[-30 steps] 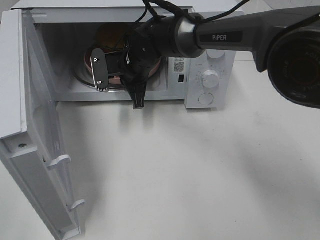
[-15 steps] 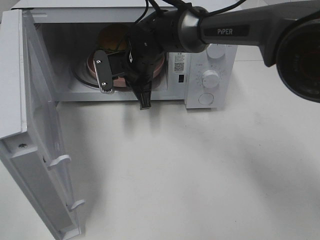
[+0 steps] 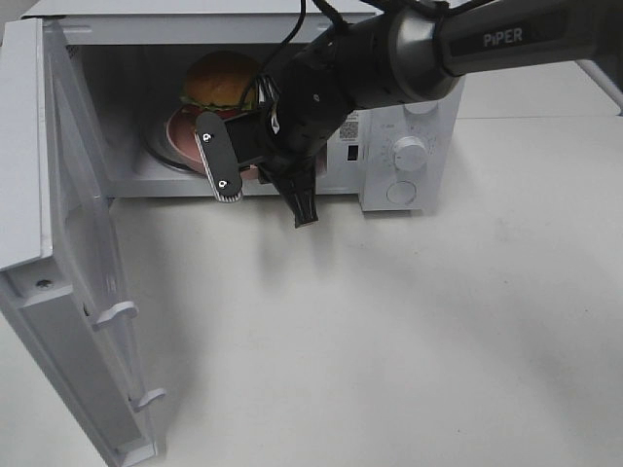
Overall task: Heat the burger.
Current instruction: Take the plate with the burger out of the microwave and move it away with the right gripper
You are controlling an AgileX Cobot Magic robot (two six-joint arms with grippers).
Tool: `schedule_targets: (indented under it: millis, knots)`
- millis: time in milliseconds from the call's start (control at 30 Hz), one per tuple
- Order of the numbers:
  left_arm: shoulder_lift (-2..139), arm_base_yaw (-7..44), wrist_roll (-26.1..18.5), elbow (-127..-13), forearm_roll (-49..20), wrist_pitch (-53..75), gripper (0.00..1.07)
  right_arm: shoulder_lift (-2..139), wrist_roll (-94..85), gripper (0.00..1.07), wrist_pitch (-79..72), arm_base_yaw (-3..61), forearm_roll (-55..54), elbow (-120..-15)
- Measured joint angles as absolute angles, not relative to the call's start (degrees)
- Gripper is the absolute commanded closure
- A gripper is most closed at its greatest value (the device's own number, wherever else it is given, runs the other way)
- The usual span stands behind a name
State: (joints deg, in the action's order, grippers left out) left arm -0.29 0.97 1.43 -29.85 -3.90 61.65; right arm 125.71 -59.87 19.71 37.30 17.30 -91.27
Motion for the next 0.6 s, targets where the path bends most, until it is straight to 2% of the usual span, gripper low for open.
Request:
schedule_targets:
  millis: [600]
  knots:
    - [-0.3, 1.0, 1.4, -29.9, -3.9, 61.7, 0.07, 115.6, -59.0, 1.07, 10.3, 40.6, 16.2, -73.3]
